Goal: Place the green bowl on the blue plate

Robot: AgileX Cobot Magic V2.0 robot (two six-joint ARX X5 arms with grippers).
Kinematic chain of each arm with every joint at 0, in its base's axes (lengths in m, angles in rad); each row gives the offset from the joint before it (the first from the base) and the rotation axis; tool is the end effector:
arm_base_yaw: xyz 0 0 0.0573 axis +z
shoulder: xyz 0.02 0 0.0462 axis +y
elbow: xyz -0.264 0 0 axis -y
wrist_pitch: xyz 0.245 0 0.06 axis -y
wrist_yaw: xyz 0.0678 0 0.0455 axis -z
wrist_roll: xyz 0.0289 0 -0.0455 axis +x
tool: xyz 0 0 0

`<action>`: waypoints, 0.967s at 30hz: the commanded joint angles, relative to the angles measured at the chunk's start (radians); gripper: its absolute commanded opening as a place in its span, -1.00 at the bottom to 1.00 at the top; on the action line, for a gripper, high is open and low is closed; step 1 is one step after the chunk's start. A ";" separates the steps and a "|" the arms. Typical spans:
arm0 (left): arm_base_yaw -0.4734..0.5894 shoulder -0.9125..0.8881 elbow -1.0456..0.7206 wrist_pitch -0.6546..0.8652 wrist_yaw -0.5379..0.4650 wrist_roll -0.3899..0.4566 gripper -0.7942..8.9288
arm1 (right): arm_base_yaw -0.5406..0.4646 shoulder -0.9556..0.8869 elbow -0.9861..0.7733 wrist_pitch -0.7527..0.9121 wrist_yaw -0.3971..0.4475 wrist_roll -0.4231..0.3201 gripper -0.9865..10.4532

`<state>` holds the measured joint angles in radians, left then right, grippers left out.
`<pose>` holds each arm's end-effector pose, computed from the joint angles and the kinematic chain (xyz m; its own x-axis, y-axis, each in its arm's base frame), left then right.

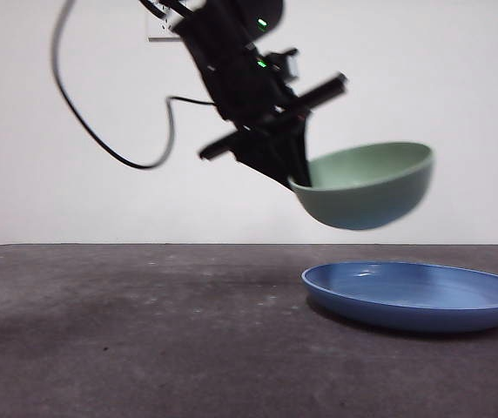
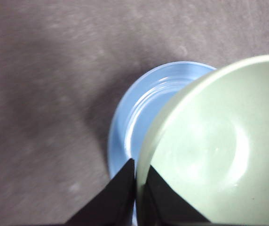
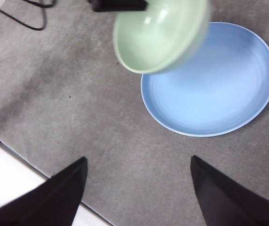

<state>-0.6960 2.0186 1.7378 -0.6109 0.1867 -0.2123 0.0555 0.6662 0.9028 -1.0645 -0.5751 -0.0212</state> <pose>0.3394 -0.2906 0.2564 0.3546 -0.5381 -0.7646 0.5775 0.7692 -0.2735 0.0978 0.0212 0.3146 0.5366 0.5746 -0.6180 -0.4294 0.8164 0.3862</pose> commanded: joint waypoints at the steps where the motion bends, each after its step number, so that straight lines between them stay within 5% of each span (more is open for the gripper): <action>1: -0.027 0.085 0.095 -0.013 0.004 -0.010 -0.81 | 0.002 0.005 0.018 0.010 0.000 0.010 -0.22; 25: -0.063 0.276 0.220 -0.123 -0.014 0.019 -0.75 | 0.002 0.005 0.018 0.009 0.000 0.011 -0.22; 29: -0.069 0.276 0.220 -0.113 -0.014 0.021 -0.50 | 0.002 0.005 0.018 0.009 -0.001 0.013 -0.22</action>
<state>-0.7509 2.2601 1.9251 -0.7319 0.1734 -0.2031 0.0555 0.6662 0.9028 -1.0645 -0.5751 -0.0185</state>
